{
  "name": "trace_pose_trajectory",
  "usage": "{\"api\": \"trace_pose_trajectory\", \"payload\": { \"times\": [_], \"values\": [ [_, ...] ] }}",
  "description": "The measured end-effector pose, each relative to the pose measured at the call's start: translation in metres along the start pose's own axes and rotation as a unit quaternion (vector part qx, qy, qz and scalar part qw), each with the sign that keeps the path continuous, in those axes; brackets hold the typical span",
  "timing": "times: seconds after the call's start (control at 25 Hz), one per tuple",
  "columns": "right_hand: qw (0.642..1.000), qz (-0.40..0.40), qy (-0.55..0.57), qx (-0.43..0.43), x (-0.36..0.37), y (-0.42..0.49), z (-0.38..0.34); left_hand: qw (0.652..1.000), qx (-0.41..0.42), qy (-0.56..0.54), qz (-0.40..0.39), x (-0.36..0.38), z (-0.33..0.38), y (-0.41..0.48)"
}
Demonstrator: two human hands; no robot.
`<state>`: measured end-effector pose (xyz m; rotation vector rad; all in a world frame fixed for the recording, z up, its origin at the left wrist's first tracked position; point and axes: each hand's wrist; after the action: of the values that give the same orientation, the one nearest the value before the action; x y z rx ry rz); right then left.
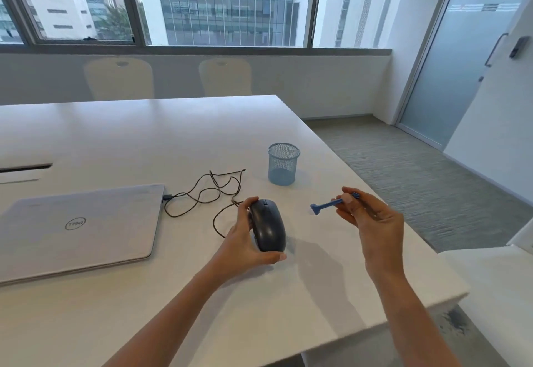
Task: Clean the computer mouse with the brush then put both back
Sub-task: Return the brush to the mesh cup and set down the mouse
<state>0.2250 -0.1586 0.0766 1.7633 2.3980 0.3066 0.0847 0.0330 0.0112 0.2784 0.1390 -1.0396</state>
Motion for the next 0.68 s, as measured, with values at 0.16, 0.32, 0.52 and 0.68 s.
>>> {"api": "trace_pose_trajectory", "payload": {
  "times": [0.16,0.32,0.52,0.68],
  "values": [
    [0.999,-0.003,-0.022,-0.026,0.044,0.056,-0.003,1.0,-0.003,-0.001,-0.006,-0.011,-0.01,0.022],
    [0.995,0.019,-0.073,-0.067,0.083,0.11,-0.006,1.0,-0.01,0.004,-0.018,-0.015,-0.016,0.03],
    [0.974,0.048,-0.186,-0.12,0.12,0.168,0.002,1.0,-0.016,0.016,-0.014,-0.012,-0.016,0.032],
    [0.949,0.037,-0.288,-0.122,0.144,0.198,0.013,0.999,-0.035,0.03,0.006,-0.005,-0.014,0.029]
  ]
}}
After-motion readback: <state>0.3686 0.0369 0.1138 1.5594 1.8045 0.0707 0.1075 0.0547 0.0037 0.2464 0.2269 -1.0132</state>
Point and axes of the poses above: each hand's wrist, its own y-axis towards the middle knuckle, its own x-axis out of the palm, z = x × y, and after that the axes turned 12 degrees about -y, right-handed
